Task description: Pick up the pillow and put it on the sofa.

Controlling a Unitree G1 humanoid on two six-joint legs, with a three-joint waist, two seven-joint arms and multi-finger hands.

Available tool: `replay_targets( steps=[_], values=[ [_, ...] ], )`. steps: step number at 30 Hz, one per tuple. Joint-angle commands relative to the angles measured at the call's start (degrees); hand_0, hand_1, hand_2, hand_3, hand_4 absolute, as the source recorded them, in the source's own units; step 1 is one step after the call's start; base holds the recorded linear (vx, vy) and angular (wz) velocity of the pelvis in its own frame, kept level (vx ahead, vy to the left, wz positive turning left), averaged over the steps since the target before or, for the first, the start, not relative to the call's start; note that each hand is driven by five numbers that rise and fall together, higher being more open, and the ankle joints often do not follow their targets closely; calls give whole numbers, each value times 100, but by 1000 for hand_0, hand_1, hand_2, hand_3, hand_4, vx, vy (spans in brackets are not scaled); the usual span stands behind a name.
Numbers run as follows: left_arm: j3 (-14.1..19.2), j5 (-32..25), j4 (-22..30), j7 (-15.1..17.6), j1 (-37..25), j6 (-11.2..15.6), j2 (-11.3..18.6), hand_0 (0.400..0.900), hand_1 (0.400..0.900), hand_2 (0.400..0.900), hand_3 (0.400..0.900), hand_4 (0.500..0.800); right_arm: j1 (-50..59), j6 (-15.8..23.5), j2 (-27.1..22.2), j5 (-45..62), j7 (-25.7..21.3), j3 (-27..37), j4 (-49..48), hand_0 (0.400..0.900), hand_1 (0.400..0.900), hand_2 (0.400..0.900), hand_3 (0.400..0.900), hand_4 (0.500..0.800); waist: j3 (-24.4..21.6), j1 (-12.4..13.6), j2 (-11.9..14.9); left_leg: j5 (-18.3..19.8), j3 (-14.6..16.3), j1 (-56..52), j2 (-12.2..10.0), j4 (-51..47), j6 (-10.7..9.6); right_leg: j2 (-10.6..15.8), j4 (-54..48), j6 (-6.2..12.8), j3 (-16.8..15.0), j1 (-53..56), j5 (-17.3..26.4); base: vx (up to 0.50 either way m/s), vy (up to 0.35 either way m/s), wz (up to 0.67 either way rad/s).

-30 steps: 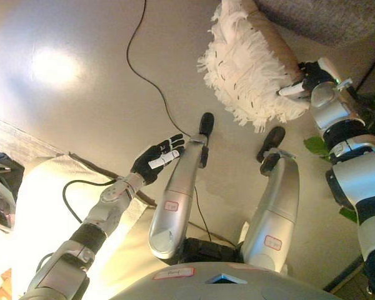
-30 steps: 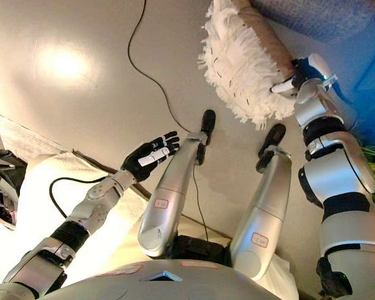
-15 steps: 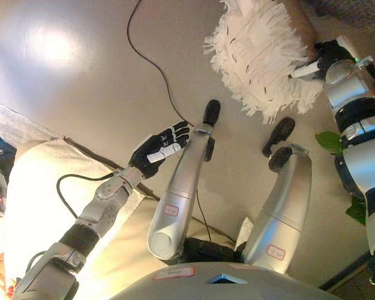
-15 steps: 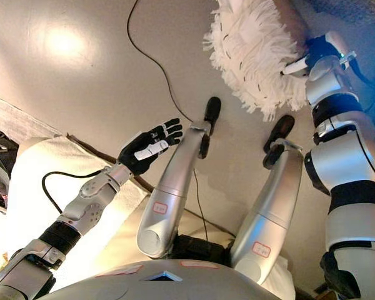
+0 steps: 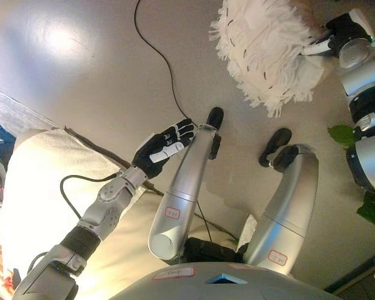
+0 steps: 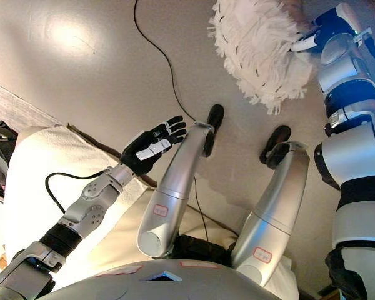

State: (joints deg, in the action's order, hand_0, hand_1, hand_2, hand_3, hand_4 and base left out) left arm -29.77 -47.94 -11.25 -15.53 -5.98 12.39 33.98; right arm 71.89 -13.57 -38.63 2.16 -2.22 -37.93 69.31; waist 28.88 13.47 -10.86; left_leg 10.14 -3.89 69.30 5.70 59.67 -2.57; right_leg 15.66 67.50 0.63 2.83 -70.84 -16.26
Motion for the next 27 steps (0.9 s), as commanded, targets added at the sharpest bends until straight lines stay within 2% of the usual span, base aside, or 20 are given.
replay_targets(
  steps=[1,4,12,13,14,18,20,25,27],
  values=[
    [-194,-92,633,-290,258,254,-106,900,900,900,900,800,166,533,-378,100,-224,-155,-455,400,400,400,400,500,91,-82,-445,169,265,-724,-162,-701,433,-113,-819,-86,191,837,162,-2,4,-13],
    [-205,-114,532,-333,311,269,-89,900,900,900,900,800,12,694,-423,98,-79,-77,-529,400,400,400,400,500,91,-119,-364,129,271,-1128,-202,-992,390,-137,-1130,-49,264,1244,224,-1,-9,-14],
    [-61,-259,35,-525,424,-66,-43,900,900,900,900,800,-759,1239,-731,154,482,89,-1075,400,400,400,400,500,91,-278,86,-122,247,-2886,-357,-2366,240,-99,-2722,130,674,3048,647,21,-41,-15],
    [28,-328,-129,-604,463,-175,-51,900,900,900,900,800,-902,1337,-800,41,559,142,-1197,400,400,400,400,500,91,-312,172,-176,253,-3172,-370,-2579,222,-107,-2984,154,736,3367,726,-26,-53,-14],
    [98,-362,-354,-688,463,-233,-84,900,900,900,900,800,-1008,1403,-859,-67,618,182,-1306,400,400,400,400,500,91,-339,253,-401,265,-3384,-383,-2840,235,-101,-3318,127,838,3627,963,-24,-55,-13],
    [302,-314,-1287,-910,573,-465,-277,900,900,900,900,800,-1365,1535,-1093,-147,1026,207,-1732,400,400,400,400,500,-249,-406,558,-494,345,-4209,-547,-3444,177,-153,-4073,192,1041,4535,1085,109,-66,-13],
    [380,-225,-1581,-961,610,-535,-343,900,900,900,900,800,-1524,1613,-1179,-135,1134,277,-1864,400,400,400,400,500,-386,-437,659,-521,394,-4449,-606,-3623,152,-213,-4311,209,1091,4804,1119,139,-95,-8],
    [774,239,-2599,-1118,733,-892,-648,900,900,900,900,800,-1904,1881,-1527,-191,1697,488,-2350,400,400,400,400,500,-888,-544,963,-660,408,-5233,-782,-4277,-7,-511,-5222,241,1108,5723,1284,180,-124,-6],
    [894,507,-2935,-1157,786,-934,-791,900,900,900,900,800,-2011,1914,-1607,-164,1883,563,-2588,400,400,400,400,500,-1064,-572,1063,-707,398,-5530,-813,-4560,-44,-601,-5518,264,1073,6018,1335,185,-97,-7]
  ],
)
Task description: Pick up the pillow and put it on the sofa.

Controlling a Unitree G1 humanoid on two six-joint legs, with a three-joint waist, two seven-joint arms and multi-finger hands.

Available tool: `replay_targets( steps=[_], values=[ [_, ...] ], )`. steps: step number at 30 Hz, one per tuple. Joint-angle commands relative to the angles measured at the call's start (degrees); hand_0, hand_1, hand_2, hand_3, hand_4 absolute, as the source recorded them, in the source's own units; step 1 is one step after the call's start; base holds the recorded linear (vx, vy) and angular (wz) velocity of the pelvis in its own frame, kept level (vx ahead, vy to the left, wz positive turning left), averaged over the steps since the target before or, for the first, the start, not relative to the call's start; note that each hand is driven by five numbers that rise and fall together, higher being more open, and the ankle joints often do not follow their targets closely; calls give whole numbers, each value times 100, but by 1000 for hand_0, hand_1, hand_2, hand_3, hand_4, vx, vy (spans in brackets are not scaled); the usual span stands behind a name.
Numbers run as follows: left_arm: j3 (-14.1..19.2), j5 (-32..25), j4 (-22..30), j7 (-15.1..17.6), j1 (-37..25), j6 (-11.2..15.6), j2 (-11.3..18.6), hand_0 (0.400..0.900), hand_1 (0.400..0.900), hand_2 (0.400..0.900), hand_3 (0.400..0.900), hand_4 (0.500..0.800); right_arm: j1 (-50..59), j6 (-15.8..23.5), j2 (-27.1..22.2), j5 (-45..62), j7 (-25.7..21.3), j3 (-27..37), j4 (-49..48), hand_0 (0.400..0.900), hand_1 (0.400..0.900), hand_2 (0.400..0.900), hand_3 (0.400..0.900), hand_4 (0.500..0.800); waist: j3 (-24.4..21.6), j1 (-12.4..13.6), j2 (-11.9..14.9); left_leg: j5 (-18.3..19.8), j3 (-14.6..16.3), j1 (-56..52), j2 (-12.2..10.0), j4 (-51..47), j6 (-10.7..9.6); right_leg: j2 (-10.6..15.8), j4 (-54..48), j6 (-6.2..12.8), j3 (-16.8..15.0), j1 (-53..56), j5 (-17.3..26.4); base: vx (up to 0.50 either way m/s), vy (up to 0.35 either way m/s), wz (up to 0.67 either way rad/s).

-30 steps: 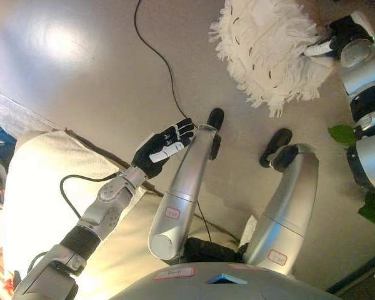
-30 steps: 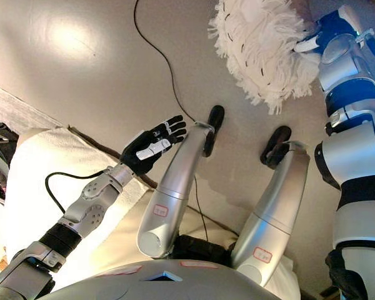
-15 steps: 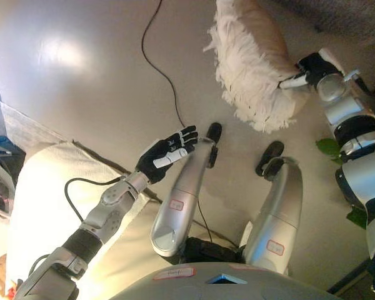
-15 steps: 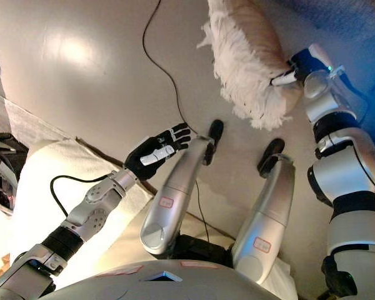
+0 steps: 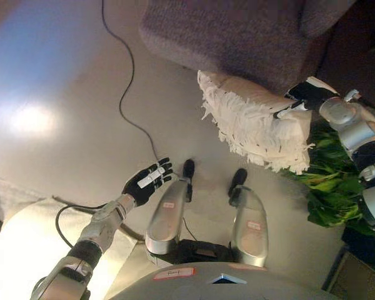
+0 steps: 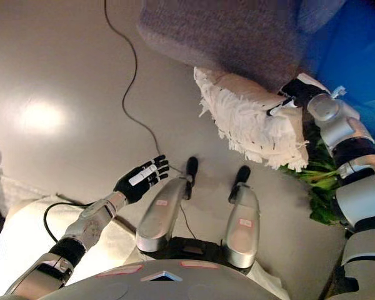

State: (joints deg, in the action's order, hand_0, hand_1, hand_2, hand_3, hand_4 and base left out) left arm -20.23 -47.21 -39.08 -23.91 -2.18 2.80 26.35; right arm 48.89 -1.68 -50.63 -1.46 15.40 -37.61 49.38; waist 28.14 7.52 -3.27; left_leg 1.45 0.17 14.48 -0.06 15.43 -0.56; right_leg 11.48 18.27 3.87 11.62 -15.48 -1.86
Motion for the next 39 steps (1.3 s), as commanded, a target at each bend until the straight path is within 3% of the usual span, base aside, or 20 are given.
replay_targets(
  steps=[1,9,14,25,30,32,35,39],
  values=[
    [4,565,-312,-296,438,-20,-116,900,900,900,900,800,205,741,-442,201,214,594,-763,400,400,400,400,500,-1101,0,368,133,-4,-216,-253,-308,-261,-236,-775,-43,171,656,-71,206,-100,-2],
    [327,1923,-1797,-359,436,-114,-643,900,900,900,900,800,66,982,-637,185,1018,808,-1490,400,400,400,400,500,-1924,-125,691,38,121,-1060,-405,-1126,-346,-453,-1487,25,145,1418,36,154,-67,-1],
    [382,2224,-2219,-372,461,-141,-773,900,900,900,900,800,570,1010,-774,306,1249,600,-1547,400,400,400,400,500,-2216,-119,776,81,145,-1333,-447,-1257,-396,-514,-1723,28,158,1719,56,121,-22,-2],
    [242,2552,-2458,-375,574,-249,-797,900,900,900,900,800,2362,822,-848,734,1297,-232,-124,400,400,400,400,500,-2513,138,834,124,60,-1684,-456,-1477,-462,-486,-1920,100,328,2119,53,106,22,8],
    [266,2602,-2510,-406,654,-283,-649,900,900,900,900,800,2710,696,-791,923,1434,-357,573,400,400,400,400,500,-2552,324,827,58,-91,-1682,-461,-1605,-484,-512,-1948,108,386,2141,18,134,-87,17],
    [221,2524,-2465,-429,579,-280,-529,900,900,900,900,800,2953,582,-692,1021,1377,-443,828,400,400,400,400,500,-2467,418,799,-7,-193,-1522,-476,-1595,-506,-537,-1873,77,415,2011,-26,-65,-176,26],
    [94,2233,-2256,-493,202,-177,-353,900,900,900,900,800,3637,292,-491,1088,909,-734,1147,400,400,400,400,500,-2034,557,638,-202,-437,-984,-471,-1573,-532,-569,-1745,-5,472,1551,-32,-406,-192,31],
    [40,1990,-1852,-470,180,17,-323,900,900,900,900,800,4145,175,-506,1117,617,-956,1388,400,400,400,400,500,-1574,643,324,-432,-592,-598,-489,-1631,-581,-584,-1683,-70,543,1189,2,-248,-121,23]
  ],
)
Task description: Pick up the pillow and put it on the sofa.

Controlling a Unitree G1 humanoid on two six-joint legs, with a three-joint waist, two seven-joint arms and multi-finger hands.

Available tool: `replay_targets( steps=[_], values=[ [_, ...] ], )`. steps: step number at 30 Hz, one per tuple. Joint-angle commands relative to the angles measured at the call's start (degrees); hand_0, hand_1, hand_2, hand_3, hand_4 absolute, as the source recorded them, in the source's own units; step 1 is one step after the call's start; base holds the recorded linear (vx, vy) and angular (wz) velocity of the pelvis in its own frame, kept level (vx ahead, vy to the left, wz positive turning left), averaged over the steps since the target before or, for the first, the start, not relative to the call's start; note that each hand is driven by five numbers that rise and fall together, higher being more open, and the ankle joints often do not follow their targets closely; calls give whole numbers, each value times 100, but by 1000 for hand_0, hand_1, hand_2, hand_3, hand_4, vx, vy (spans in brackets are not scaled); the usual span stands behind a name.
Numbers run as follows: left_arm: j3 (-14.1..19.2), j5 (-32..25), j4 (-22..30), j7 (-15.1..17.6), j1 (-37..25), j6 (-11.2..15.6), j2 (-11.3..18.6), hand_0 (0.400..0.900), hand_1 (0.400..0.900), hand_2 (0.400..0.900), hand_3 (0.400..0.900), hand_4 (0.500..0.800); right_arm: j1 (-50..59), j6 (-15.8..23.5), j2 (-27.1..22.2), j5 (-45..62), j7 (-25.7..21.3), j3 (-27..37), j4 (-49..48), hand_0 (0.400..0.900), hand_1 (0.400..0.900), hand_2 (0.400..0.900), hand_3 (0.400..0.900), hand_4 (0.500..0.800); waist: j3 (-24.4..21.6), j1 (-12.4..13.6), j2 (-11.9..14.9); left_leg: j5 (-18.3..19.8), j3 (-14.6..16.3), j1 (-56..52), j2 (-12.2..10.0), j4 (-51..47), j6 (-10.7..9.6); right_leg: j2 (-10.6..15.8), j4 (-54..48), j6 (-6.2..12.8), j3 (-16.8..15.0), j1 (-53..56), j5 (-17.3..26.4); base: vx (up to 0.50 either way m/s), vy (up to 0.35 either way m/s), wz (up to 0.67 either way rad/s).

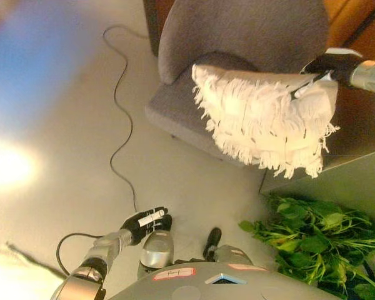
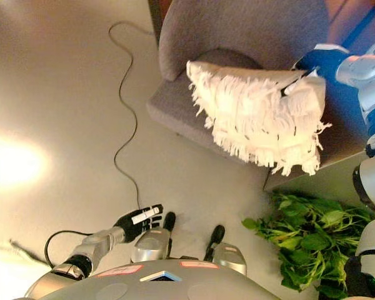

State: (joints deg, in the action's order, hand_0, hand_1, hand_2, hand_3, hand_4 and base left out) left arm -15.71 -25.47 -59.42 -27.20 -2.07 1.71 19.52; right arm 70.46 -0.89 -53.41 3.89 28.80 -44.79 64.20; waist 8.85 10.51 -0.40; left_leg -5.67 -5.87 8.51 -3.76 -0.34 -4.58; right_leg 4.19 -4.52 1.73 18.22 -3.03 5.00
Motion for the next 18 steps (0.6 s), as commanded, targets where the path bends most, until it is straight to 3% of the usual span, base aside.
replay_targets(
  steps=[1,9,10,11,13,18],
  values=[
    [-387,-214,345,-157,274,170,360,900,900,900,900,800,2022,108,-268,560,-714,-242,-34,400,400,400,400,500,437,366,-58,221,15,54,-142,-65,-207,152,621,136,-89,-93,-690,-51,-64,9],
    [-228,-413,909,-366,733,245,621,900,900,900,900,800,2120,91,-476,294,-442,-172,317,400,400,400,400,500,650,442,-395,-19,96,220,-350,33,-380,131,947,17,61,-204,-938,16,-72,5],
    [-207,-463,936,-415,745,250,659,900,900,900,900,800,2170,53,-470,240,-791,-209,349,573,573,573,573,604,680,449,-446,-92,67,246,-378,64,-396,110,1014,-10,64,-233,-984,24,-59,1],
    [-131,-499,983,-516,781,226,686,900,900,900,900,800,2163,-258,-451,252,-1044,-112,343,900,900,900,900,800,721,450,-506,-163,47,260,-422,127,-414,94,1105,-32,75,-262,-1039,16,-44,-1],
    [-89,-533,994,-528,818,263,705,900,900,900,900,800,2141,-498,-440,200,-1145,-27,344,900,900,900,900,800,750,444,-551,-218,30,277,-447,164,-421,79,1179,-48,66,-305,-1078,11,-24,-1],
    [-75,-774,963,-575,859,330,745,900,900,900,900,800,2453,-681,-552,-163,-1345,-225,585,900,900,900,900,800,811,374,-720,-387,5,317,-512,149,-441,19,1406,-113,-16,-457,-1220,4,18,-3]
  ],
)
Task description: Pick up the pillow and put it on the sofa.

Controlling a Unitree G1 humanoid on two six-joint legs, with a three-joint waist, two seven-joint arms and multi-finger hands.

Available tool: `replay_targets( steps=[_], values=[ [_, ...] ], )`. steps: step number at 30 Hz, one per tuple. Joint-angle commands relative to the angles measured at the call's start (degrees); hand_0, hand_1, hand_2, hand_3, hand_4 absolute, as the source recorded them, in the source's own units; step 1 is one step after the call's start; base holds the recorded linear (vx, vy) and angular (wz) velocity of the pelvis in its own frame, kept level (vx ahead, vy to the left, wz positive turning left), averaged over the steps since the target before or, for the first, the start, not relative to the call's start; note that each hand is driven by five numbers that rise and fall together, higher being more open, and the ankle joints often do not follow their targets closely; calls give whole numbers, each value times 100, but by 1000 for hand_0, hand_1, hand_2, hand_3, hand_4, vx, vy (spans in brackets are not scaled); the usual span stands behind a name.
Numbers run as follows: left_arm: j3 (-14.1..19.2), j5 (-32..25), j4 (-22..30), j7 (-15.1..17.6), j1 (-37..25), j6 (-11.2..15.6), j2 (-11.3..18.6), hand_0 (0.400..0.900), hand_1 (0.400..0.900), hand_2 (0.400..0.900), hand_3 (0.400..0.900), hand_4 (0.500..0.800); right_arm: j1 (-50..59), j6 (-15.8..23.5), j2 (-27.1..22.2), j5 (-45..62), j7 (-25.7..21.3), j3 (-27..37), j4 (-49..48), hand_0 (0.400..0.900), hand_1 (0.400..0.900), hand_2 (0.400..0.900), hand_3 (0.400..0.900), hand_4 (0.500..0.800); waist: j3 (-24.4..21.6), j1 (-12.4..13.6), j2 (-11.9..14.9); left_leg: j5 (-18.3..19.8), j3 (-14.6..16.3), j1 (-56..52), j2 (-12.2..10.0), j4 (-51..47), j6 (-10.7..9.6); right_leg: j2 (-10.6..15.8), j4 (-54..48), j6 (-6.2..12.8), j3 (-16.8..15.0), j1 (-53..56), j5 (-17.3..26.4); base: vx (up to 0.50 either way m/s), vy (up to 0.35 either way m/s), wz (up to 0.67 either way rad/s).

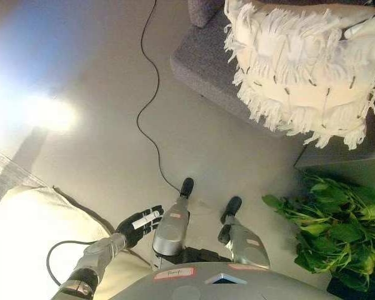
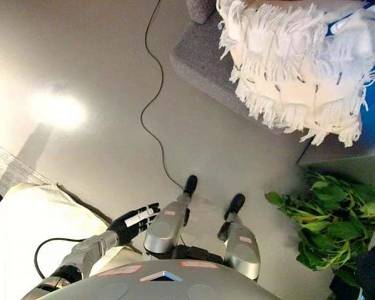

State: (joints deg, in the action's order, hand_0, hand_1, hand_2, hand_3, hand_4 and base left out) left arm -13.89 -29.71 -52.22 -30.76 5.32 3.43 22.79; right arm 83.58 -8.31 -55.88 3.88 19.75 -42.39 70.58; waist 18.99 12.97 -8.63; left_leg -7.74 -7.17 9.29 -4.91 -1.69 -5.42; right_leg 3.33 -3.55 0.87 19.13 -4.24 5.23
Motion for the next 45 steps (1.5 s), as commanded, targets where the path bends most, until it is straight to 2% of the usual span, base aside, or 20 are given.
replay_targets(
  steps=[1,8,15,18,22,30,36,41,45],
  values=[
    [-243,-385,243,-232,139,151,420,900,900,900,900,800,1173,31,-331,-199,-475,-502,-28,900,900,900,900,800,-214,121,91,-189,142,225,-406,278,-360,106,1315,-28,-112,-331,-1253,32,31,-8],
    [-177,-402,209,-393,258,109,435,900,900,900,900,800,1352,86,-575,-298,-715,-685,41,900,900,900,900,800,-347,96,111,-276,119,122,-445,312,-393,70,1244,-50,-158,-195,-1292,42,12,-5],
    [-239,-307,-35,-442,248,119,335,900,900,900,900,800,1466,-401,-611,-199,-1731,-710,141,900,900,900,900,800,-445,70,238,-262,87,27,-450,354,-395,49,1131,-42,-227,-24,-1269,21,7,-2],
    [-275,-253,-107,-420,226,94,288,900,900,900,900,800,1453,-560,-651,-177,-1835,-708,149,900,900,900,900,800,-540,40,319,-223,105,20,-427,365,-382,66,1042,-15,-262,34,-1214,32,35,-7],
    [-289,-194,-224,-377,218,105,235,900,900,900,900,800,1433,-666,-754,-90,-1755,-727,177,900,900,900,900,800,-695,-9,472,-99,196,-85,-403,333,-372,104,837,32,-312,213,-1128,42,27,-10],
    [-305,22,-491,-328,155,-7,95,900,900,900,900,800,1360,-614,-968,-121,-1321,-828,212,900,900,900,900,800,-1081,-128,726,105,407,-289,-335,331,-378,224,424,148,-368,535,-935,50,32,-9],
    [-316,152,-702,-226,150,1,-39,900,900,900,900,800,1139,-714,-1029,-184,-975,-740,304,900,900,900,900,800,-1286,-209,796,248,561,-507,-323,254,-386,281,161,221,-384,687,-796,50,25,-10],
    [-272,233,-913,-210,53,-65,-98,900,900,900,900,800,246,-773,-1151,99,-783,-105,306,900,900,900,900,800,-1375,-338,849,471,696,-710,-274,102,-347,323,40,283,-424,774,-725,7,23,-7],
    [-173,328,-1193,-123,-33,-35,-163,900,900,900,900,800,-1771,-289,-1052,649,-423,1356,-70,900,900,900,900,800,-1424,-542,900,645,845,-899,-251,-17,-294,341,-4,337,-480,827,-681,-14,25,-10]
  ],
)
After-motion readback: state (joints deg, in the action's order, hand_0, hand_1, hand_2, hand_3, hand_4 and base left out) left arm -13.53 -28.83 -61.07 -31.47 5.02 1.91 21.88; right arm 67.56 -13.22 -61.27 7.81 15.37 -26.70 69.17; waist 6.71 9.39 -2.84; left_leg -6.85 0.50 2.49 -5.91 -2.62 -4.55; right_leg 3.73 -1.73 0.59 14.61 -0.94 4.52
